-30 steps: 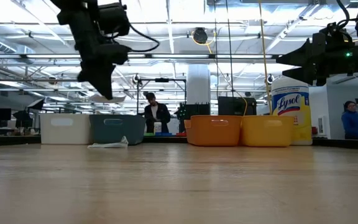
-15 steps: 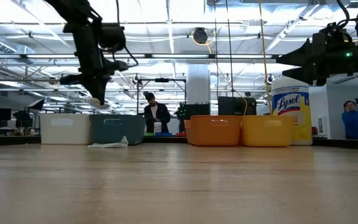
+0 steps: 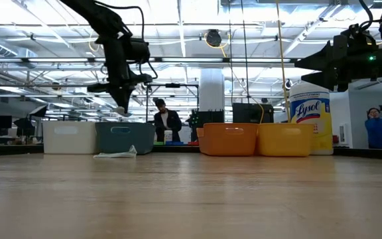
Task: Pick & Place First Aid Supplies
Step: Put the bandage pack into the blue bin
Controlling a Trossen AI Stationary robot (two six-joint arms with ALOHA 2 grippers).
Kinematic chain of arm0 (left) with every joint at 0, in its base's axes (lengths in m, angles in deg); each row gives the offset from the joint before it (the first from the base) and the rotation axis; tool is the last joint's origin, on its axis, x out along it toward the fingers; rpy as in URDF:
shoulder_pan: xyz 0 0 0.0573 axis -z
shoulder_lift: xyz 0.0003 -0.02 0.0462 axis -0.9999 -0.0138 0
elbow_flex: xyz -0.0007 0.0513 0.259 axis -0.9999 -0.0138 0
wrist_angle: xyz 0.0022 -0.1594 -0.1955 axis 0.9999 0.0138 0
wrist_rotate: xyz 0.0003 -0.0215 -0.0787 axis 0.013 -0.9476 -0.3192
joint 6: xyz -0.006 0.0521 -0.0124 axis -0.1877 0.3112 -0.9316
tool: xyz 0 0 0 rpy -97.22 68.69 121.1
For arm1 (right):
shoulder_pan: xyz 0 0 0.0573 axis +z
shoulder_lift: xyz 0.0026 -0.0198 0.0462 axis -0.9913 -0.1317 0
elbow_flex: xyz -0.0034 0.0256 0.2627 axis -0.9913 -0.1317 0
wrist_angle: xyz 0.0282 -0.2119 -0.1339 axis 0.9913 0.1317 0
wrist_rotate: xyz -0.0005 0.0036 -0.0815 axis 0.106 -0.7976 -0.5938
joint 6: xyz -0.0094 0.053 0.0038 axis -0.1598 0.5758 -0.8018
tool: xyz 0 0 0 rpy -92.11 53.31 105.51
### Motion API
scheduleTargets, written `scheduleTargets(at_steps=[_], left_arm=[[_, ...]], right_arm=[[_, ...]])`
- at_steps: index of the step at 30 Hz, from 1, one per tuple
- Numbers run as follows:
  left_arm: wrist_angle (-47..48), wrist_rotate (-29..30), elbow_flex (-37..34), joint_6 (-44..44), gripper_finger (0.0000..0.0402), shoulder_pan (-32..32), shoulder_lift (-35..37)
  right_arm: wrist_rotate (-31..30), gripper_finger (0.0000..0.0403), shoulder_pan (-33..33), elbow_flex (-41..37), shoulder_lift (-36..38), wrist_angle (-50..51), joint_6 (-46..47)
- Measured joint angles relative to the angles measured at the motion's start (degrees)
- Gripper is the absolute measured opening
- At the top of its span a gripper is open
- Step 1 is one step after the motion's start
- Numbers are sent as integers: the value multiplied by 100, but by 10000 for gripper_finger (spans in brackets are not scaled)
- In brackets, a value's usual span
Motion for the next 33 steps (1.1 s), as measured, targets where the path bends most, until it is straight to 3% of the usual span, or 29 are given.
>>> scheduleTargets(at_steps=[4,22,27,33], left_arm=[[13,53,275,43,0,-56,-225],[-317,47,264,-348,9,188,-1307],[-324,160,264,-290,61,192,-1305],[-289,182,262,-305,174,184,-1265]], right_arm=[[0,392,1,0,1,1,1],[0,392,-1,-1,2,-1,0],[-2,392,1,-1,2,-1,2],[0,392,0,1,2,1,1]])
